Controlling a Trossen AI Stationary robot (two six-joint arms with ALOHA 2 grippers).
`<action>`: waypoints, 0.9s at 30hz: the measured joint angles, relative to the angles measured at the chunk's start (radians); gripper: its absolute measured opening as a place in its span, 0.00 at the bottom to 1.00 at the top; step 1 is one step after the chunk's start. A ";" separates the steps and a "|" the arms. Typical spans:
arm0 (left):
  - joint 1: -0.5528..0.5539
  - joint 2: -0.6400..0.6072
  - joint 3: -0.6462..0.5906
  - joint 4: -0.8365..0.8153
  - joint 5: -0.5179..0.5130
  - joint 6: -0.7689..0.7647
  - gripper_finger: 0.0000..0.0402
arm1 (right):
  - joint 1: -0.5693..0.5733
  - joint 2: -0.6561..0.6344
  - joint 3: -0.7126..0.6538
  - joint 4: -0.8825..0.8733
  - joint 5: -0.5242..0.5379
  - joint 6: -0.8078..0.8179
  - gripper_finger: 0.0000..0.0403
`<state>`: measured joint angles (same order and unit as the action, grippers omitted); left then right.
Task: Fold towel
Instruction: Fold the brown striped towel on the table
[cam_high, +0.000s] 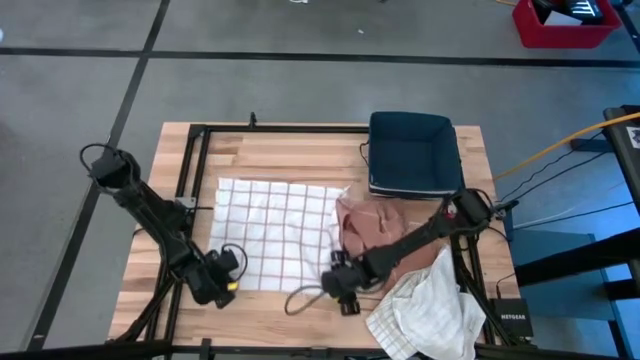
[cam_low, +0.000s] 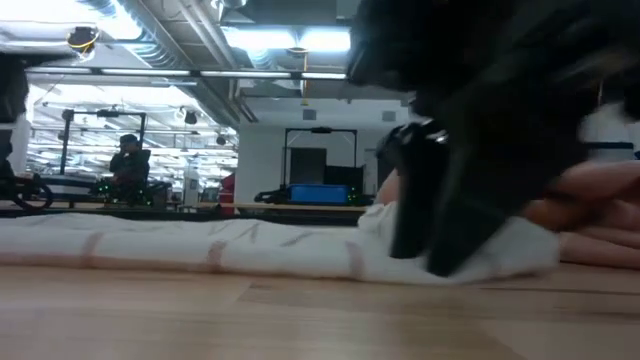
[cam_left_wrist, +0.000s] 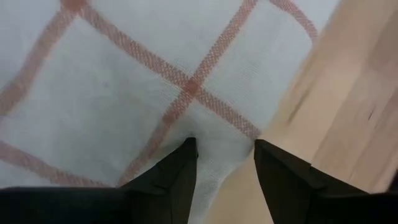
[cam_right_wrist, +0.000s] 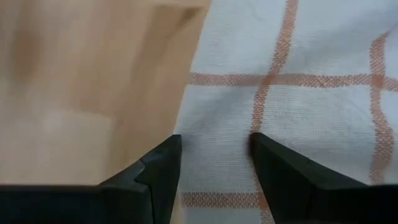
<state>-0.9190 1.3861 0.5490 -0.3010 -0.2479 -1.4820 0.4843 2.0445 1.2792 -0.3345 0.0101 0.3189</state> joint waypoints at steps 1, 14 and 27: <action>-0.007 0.013 0.024 -0.013 -0.013 0.022 0.39 | 0.015 0.000 0.005 -0.006 0.000 0.012 0.50; 0.097 -0.005 0.549 -0.790 -0.111 0.291 0.39 | 0.012 -0.095 0.259 -0.367 0.072 -0.081 0.50; 0.427 -0.145 0.389 -0.715 -0.255 0.558 0.39 | -0.330 -0.218 0.040 -0.424 0.081 -0.258 0.50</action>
<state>-0.4922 1.2411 0.9380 -1.0161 -0.5025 -0.9241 0.1541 1.8265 1.3191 -0.7586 0.0908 0.0605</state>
